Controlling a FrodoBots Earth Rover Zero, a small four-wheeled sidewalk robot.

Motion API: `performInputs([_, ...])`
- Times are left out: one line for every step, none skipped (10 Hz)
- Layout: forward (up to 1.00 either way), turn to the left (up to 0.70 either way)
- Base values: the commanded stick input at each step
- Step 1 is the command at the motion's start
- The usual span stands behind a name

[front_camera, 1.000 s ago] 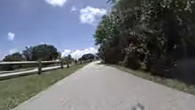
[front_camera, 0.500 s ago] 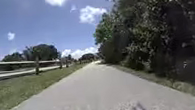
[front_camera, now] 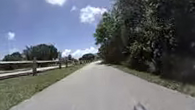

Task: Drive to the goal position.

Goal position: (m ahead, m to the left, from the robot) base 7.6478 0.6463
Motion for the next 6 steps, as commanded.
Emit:
performInputs([0.50,0.00])
performInputs([0.50,0.00])
performInputs([0.50,0.00])
performInputs([0.50,0.00])
performInputs([0.50,0.15])
performInputs([0.50,0.50])
